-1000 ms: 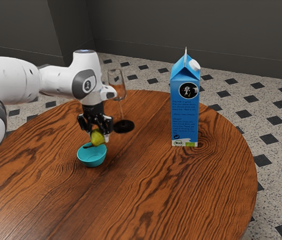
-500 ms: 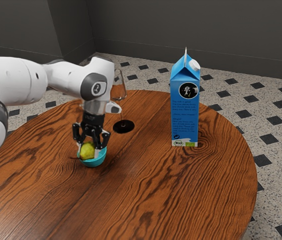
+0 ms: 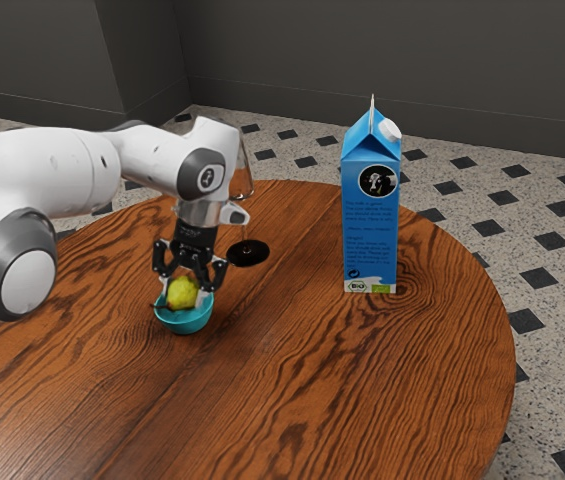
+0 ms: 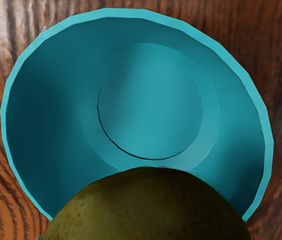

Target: Place the pear in the bowl.

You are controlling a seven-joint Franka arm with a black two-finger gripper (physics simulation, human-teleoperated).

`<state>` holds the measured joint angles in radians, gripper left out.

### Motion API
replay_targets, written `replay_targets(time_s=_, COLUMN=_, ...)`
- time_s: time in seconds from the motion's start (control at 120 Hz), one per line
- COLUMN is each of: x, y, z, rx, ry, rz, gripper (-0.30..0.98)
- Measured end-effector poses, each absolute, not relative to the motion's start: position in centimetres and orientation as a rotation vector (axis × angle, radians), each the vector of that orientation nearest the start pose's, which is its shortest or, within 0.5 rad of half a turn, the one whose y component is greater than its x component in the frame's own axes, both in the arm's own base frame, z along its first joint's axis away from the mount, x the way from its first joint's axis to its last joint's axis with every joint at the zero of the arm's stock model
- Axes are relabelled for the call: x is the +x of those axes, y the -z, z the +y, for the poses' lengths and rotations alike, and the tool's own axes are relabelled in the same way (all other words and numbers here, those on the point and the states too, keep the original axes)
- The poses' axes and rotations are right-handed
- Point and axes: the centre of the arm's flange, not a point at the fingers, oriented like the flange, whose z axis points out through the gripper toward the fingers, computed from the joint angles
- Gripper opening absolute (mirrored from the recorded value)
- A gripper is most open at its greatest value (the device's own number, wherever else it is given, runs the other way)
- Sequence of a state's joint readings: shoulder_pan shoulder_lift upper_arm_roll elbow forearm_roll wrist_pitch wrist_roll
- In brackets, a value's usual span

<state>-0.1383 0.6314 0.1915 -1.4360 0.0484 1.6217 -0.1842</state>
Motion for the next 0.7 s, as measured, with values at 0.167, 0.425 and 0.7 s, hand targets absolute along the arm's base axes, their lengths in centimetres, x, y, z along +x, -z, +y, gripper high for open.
replay_targets(time_s=0.167, x=66.1, y=-31.6, z=1.6, rx=-2.890, ry=-0.603, rz=-0.310, gripper=0.55)
replay_targets(time_s=0.425, x=64.8, y=-39.2, z=-2.7, rx=-2.998, ry=-0.460, rz=-0.155, gripper=0.64)
replay_targets(time_s=0.7, x=64.4, y=-50.0, z=-7.8, rx=-3.126, ry=-0.044, rz=0.344, gripper=0.67)
